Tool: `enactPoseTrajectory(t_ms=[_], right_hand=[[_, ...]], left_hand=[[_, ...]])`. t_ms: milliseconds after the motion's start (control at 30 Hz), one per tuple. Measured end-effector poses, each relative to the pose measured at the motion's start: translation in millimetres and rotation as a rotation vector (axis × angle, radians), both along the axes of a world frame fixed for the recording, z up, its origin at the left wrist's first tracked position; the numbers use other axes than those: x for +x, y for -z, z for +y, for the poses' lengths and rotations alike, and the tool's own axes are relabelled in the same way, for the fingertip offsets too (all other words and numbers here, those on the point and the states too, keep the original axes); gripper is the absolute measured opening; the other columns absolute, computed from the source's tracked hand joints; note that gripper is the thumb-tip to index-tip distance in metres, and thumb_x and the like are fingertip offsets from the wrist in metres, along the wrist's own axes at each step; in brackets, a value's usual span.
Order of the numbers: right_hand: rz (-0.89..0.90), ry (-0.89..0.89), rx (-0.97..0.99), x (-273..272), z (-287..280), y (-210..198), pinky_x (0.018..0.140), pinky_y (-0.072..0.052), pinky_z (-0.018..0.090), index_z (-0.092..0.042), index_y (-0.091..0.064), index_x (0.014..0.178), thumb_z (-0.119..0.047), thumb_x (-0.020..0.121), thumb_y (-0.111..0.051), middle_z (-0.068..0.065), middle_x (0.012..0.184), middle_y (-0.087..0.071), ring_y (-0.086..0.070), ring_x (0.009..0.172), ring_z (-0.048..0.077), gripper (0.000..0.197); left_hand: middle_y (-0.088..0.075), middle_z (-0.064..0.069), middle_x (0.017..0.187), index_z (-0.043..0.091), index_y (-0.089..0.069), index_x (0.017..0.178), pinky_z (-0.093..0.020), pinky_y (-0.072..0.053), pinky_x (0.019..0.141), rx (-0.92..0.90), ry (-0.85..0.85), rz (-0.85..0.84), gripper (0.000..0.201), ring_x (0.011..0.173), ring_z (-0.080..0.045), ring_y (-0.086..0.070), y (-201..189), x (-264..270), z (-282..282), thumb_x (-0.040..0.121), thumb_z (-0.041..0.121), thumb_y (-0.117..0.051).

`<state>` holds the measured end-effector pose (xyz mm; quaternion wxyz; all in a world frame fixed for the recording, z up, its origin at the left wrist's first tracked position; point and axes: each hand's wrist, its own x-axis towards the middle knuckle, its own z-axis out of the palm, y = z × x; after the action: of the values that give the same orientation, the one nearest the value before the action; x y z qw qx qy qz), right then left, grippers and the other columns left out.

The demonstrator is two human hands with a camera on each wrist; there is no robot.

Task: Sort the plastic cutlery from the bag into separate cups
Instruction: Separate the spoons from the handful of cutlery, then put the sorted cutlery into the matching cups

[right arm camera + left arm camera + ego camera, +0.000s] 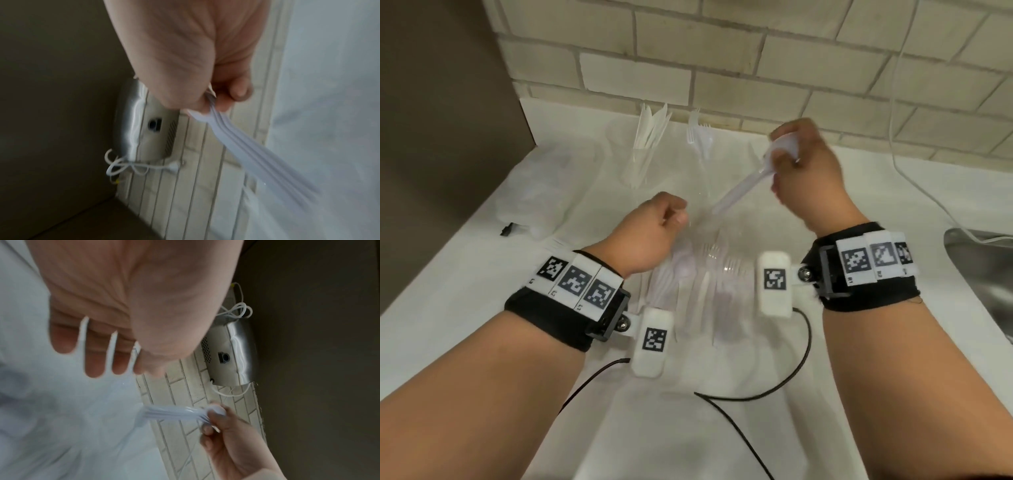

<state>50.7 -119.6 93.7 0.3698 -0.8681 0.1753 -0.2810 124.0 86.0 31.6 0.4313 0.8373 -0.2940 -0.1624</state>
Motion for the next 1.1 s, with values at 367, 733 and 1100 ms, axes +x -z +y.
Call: enactPoseTrajectory(t_ms=[367, 733, 1100], right_hand=[[0.033, 0.234, -0.295, 57.0, -67.5, -7.8, 0.071, -0.036, 0.027, -0.006, -0.047, 0.118, 0.005, 0.083, -0.028, 0.016, 0.112, -0.056, -0.052, 0.088, 0.024, 0.041], [0.474, 0.270, -0.418, 74.7, -73.9, -12.6, 0.096, -0.044, 0.038, -0.005, -0.033, 0.140, -0.019, 0.095, -0.055, 0.022, 0.133, -0.047, -0.050, 0.121, 0.035, 0.052], [1.112, -0.090, -0.061, -38.4, 23.2, 37.4, 0.064, -0.059, 0.029, 0.000, -0.064, 0.074, -0.050, 0.086, -0.063, 0.007, 0.058, -0.071, -0.065, 0.044, 0.015, 0.050]], left_hand=[[-0.056, -0.002, 0.125, 0.019, -0.043, 0.135, -0.022, -0.039, 0.084, 0.507, 0.011, -0.054, 0.070, 0.104, -0.016, -0.053, 13.0, 3.4, 34.7, 0.075, 0.026, -0.077], [-0.055, -0.001, 0.126, 0.023, -0.044, 0.134, -0.030, -0.048, 0.091, 0.559, 0.058, -0.048, 0.075, 0.107, -0.018, -0.057, 17.2, -2.7, 29.5, 0.068, 0.027, -0.082], [-0.049, 0.008, 0.088, 0.020, -0.044, 0.130, -0.024, -0.039, 0.071, 0.644, 0.096, -0.099, 0.063, 0.087, -0.013, -0.050, 22.4, -10.7, 26.5, 0.078, 0.044, -0.071]])
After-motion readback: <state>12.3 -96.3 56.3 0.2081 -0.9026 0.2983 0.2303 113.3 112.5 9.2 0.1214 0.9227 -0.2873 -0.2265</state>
